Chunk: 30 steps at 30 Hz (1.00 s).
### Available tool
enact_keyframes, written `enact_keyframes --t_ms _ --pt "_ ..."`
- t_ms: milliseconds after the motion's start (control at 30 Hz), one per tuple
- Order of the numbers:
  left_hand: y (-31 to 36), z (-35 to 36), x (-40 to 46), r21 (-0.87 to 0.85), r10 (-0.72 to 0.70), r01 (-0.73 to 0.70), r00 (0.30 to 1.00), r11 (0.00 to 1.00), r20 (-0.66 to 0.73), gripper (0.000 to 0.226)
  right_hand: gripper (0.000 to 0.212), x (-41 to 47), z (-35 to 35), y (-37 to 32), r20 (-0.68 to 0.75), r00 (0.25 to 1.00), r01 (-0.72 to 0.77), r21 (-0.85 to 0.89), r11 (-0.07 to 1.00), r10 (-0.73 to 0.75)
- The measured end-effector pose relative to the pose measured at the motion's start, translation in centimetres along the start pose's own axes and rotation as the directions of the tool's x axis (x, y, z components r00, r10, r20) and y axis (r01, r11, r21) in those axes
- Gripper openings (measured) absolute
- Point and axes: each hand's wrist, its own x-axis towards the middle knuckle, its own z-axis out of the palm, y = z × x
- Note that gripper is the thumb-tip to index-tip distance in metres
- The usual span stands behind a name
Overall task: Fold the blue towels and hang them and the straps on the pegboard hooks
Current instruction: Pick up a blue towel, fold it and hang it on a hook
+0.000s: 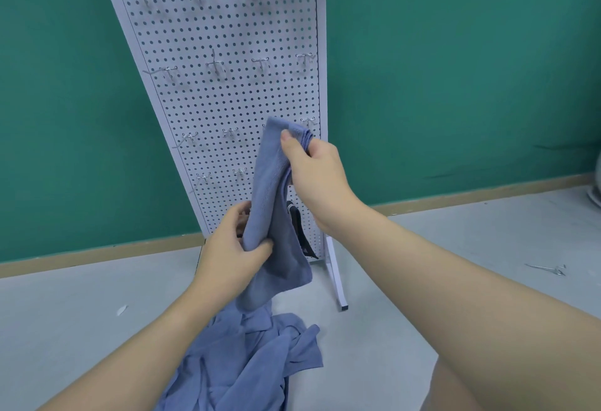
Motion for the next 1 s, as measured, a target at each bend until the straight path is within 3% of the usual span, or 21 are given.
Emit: enact_keyframes --t_ms 167,300,400,533,633,700,733,833,933,1000 --pt "-0.9 0.5 0.4 0.074 -0.019 0.024 0.998 0.997 -0.065 0.017 0.051 0.9 -0.3 -0.5 -0.075 0.997 -0.02 0.124 0.992 0.03" --pt "-2.0 0.5 0.9 0.133 -0.018 0.025 0.998 0.991 -0.06 0.013 0.061 1.5 -0.9 -0.5 -0.137 0.99 0.007 0.148 0.989 0.014" --pt "-2.9 0.4 1.0 0.229 -0.035 0.047 0.998 0.972 -0.059 0.019 0.056 2.1 -1.4 -0.1 -0.164 0.986 -0.001 0.154 0.988 0.027" --pt "-4.0 -0.2 1.2 0.238 -0.108 0.119 0.992 0.964 -0.059 0.014 0.072 2.3 -1.8 0.2 -0.181 0.983 -0.018 0.153 0.988 0.045" --pt "-4.2 -0.5 1.3 0.268 -0.147 0.143 0.989 0.953 -0.004 0.014 0.066 2.4 -2.0 0.4 -0.185 0.982 -0.01 0.144 0.989 0.037" --pt "-4.3 -0.9 1.3 0.381 -0.154 0.093 0.979 0.92 0.134 0.012 0.049 2.3 -2.1 0.4 -0.164 0.986 -0.008 0.146 0.989 0.033" --pt "-4.3 -1.1 1.2 0.396 -0.179 0.077 0.957 0.915 0.227 0.024 0.038 2.3 -2.2 0.5 -0.143 0.989 -0.01 0.14 0.99 0.03" --pt "-3.8 -1.7 1.0 0.323 -0.242 0.108 0.879 0.94 0.412 0.1 0.024 2.1 -2.5 0.3 -0.036 0.999 -0.007 0.098 0.995 0.01" --pt "-2.5 -1.9 1.2 0.089 -0.162 0.139 0.914 0.986 0.371 0.132 0.025 1.7 -2.5 0.3 0.066 0.998 0.021 0.018 1.0 -0.023" --pt "-1.2 -2.0 1.3 -0.077 -0.105 0.136 0.943 0.988 0.316 0.138 0.025 1.4 -2.5 0.4 0.118 0.992 0.033 -0.015 0.999 -0.031"
